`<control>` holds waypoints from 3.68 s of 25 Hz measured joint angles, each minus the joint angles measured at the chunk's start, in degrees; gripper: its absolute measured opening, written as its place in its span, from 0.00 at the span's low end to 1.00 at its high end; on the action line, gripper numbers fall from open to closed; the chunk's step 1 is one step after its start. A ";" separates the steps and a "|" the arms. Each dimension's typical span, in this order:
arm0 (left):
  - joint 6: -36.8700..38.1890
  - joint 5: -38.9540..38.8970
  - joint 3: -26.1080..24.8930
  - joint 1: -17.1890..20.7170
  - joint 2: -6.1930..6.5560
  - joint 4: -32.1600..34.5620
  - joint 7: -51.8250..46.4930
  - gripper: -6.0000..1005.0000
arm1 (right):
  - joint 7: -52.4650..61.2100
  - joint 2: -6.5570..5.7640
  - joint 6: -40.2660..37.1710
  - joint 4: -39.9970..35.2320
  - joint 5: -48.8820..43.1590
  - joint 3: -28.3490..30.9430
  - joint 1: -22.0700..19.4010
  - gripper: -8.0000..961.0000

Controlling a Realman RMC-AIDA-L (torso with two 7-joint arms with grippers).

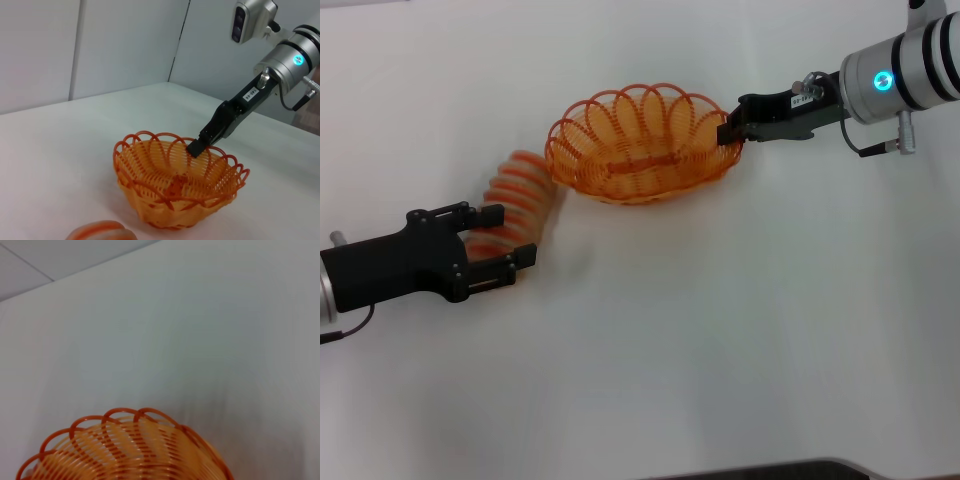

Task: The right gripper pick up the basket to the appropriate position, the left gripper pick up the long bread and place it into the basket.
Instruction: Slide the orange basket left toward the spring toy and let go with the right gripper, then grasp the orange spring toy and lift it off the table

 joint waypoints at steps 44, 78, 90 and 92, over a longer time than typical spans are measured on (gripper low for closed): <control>0.46 -0.39 -0.60 -0.22 -0.79 -0.03 -1.67 0.72 | -16.80 -1.83 -12.62 -6.81 22.00 3.23 -12.58 0.84; 2.54 -1.41 -8.54 1.92 -1.14 -1.75 -5.18 0.72 | -87.25 -0.19 -30.02 -5.18 26.43 9.69 -30.65 0.84; 1.06 7.87 -7.56 -0.02 -1.44 12.50 -34.14 0.72 | -87.27 -0.12 -29.38 -5.17 26.37 9.82 -29.60 0.84; 1.51 12.15 -6.66 -1.49 -1.31 15.46 -41.06 0.72 | -87.06 -0.09 -29.38 -5.07 26.37 9.80 -29.38 0.84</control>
